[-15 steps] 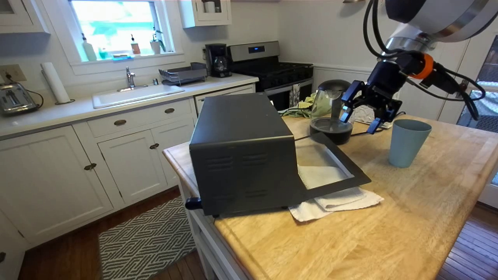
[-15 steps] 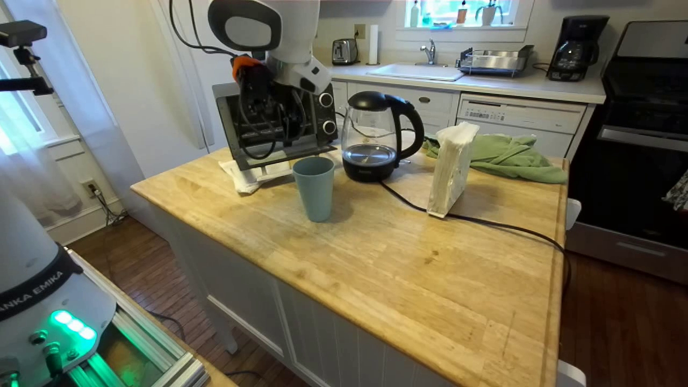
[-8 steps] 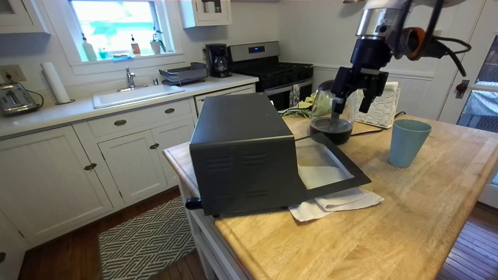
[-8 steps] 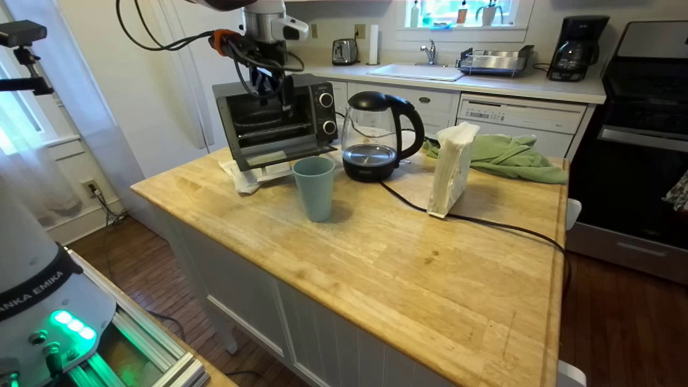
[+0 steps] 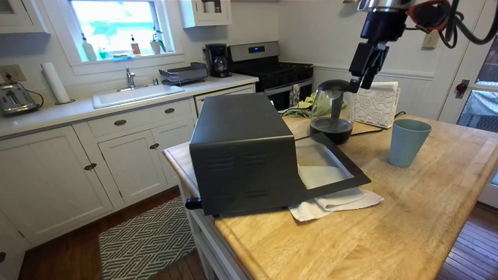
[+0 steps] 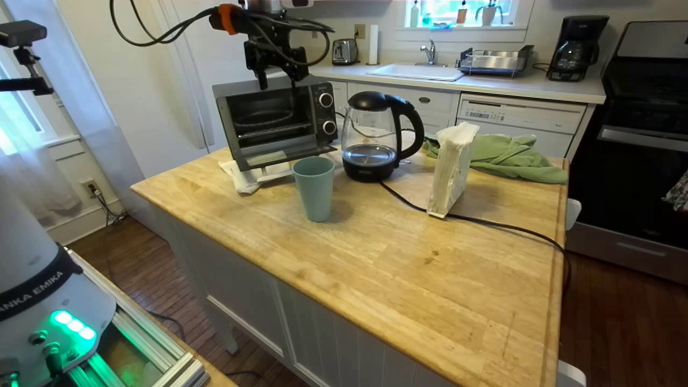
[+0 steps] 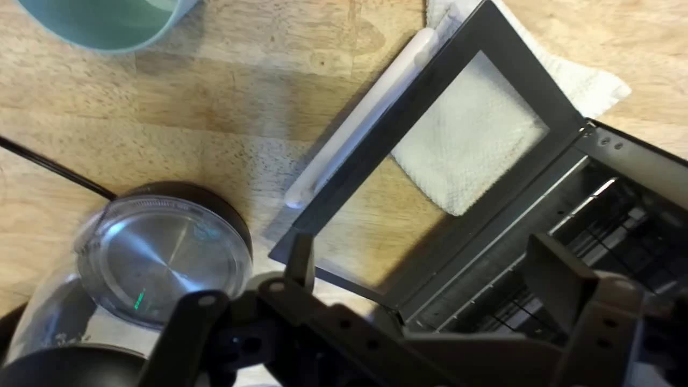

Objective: Open the toaster oven door

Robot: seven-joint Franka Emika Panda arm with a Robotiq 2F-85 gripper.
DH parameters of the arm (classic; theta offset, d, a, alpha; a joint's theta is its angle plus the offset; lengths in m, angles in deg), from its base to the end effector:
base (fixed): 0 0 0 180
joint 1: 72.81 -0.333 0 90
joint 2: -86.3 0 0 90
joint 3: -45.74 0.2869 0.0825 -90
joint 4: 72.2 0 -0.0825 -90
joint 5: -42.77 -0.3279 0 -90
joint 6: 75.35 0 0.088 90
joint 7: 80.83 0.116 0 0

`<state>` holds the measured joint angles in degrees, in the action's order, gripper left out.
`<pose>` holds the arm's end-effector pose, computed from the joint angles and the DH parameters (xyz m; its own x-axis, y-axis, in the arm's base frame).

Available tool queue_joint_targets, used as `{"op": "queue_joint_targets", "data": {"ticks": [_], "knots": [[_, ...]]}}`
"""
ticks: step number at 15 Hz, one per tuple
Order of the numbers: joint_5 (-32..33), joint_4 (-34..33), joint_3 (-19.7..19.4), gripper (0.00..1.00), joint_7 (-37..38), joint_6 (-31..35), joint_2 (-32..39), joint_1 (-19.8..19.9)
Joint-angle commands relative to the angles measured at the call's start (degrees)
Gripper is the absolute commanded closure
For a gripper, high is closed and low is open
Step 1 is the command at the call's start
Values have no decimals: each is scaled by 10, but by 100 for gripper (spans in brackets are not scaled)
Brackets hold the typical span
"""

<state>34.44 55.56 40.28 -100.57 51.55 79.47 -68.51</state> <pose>0.4654 -0.0749 0.4239 0.9869 0.0854 0.1371 0.0988 -0.9906 -0.0947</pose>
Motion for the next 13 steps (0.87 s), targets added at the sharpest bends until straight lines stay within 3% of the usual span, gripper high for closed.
{"op": "queue_joint_targets", "data": {"ticks": [1,7,8,13], "knots": [[-76,11,-24,0,-142,-15,-39,-10],[-153,19,-68,0,-364,-46,-83,-13],[-113,3,-48,0,-292,-31,-54,-7],[-116,4,-49,0,-300,-33,-55,-8]]}}
